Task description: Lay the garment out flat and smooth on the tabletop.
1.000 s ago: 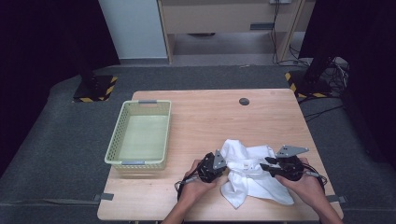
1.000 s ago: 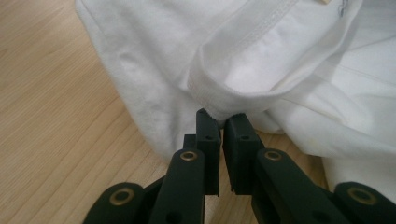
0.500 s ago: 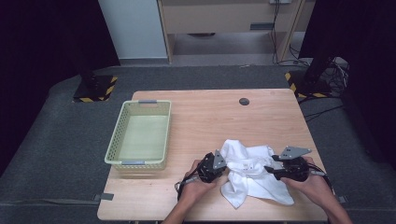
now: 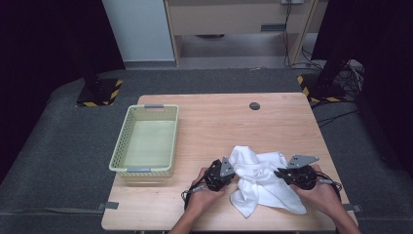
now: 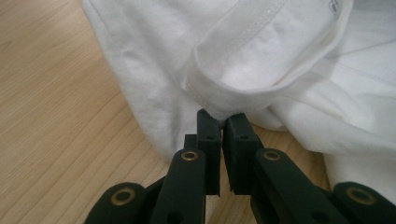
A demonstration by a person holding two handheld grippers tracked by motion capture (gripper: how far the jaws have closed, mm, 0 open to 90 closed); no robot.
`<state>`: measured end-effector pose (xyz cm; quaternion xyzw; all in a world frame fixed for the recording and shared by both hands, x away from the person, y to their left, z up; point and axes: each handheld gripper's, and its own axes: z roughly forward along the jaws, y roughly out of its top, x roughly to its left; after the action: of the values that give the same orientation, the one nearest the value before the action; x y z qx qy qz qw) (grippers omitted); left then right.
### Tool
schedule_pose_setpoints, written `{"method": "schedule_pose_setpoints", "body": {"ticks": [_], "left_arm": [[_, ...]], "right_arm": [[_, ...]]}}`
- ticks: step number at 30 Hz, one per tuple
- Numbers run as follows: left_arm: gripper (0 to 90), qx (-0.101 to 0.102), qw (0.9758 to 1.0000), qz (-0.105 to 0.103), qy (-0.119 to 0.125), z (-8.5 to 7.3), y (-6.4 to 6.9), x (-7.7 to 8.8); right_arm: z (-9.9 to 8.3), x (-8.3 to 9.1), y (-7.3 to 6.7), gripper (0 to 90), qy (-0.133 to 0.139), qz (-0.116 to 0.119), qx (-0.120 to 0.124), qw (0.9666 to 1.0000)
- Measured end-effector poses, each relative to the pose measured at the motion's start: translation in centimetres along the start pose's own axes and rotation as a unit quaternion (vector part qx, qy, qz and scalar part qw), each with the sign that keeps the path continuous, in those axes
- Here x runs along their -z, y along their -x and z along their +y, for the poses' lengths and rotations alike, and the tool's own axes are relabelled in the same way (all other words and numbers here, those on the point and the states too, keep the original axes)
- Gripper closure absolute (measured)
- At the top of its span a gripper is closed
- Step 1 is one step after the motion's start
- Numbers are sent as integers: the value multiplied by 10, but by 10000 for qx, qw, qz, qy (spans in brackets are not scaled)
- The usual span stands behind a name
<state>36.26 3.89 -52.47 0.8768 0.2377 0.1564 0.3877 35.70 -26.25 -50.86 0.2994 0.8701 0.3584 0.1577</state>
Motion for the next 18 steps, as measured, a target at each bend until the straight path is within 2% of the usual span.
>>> {"method": "schedule_pose_setpoints", "body": {"ticks": [8,18], "left_arm": [[856,88,9998,-20,151,6,3,10],[858,19,9993,95,360,17,12,28]], "right_arm": [[11,15,-5,847,231,-51,-70,9997],[22,20,-14,851,356,-69,56,9993]]}}
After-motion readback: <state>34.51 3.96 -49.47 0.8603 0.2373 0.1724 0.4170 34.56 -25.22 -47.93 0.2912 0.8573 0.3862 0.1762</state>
